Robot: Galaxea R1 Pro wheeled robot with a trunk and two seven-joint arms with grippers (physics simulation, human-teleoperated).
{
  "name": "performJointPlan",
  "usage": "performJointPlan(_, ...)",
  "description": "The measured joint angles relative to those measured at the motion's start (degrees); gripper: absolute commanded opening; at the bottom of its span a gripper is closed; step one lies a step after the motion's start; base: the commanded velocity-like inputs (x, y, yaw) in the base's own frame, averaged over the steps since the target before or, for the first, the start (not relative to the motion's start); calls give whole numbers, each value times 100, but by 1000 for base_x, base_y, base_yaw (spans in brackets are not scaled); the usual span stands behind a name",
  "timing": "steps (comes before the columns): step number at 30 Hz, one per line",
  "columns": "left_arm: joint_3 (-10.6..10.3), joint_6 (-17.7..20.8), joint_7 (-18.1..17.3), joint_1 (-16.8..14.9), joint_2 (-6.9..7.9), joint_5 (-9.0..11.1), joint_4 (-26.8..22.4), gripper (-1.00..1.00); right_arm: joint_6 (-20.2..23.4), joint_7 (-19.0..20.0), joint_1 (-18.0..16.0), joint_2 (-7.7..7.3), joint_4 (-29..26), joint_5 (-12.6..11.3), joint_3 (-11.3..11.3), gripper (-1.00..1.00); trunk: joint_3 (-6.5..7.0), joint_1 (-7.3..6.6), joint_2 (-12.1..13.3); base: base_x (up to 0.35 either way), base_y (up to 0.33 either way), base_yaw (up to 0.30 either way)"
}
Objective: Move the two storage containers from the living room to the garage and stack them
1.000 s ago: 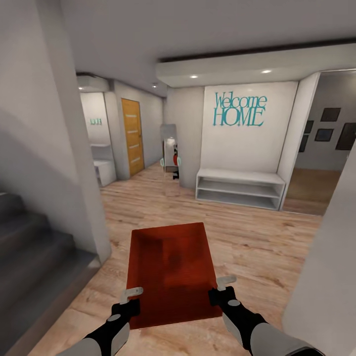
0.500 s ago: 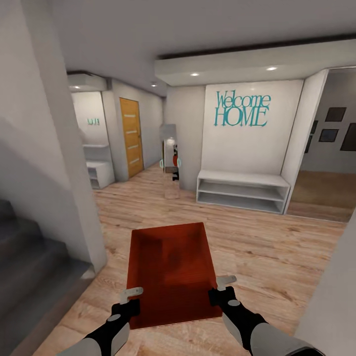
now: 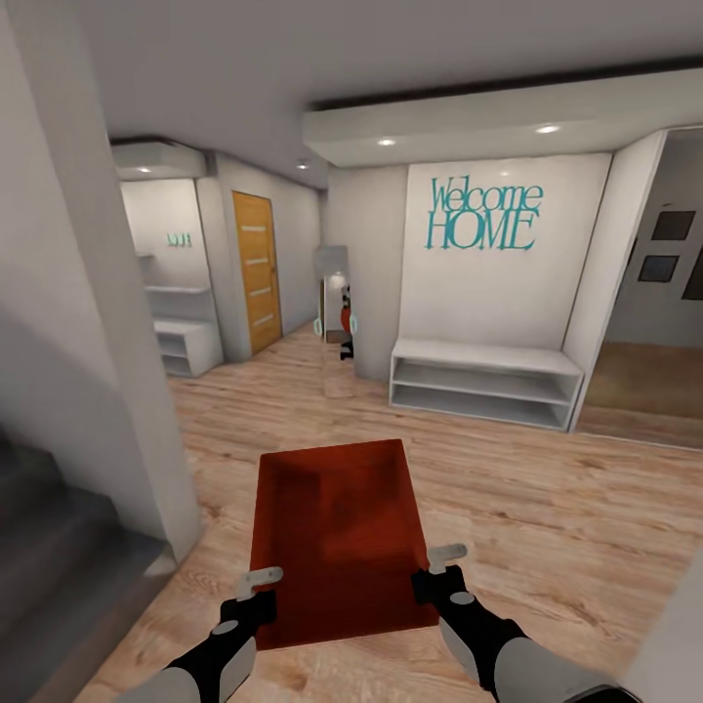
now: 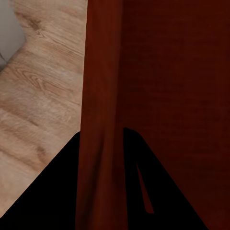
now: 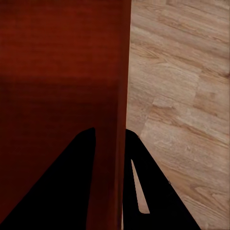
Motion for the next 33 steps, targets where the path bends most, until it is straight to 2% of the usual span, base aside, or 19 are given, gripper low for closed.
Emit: performJointPlan(33,4,16,-1,0,0,11,1,-100,36,2,0,0,-18,16,-7,-100,0,0,0,322,0,0)
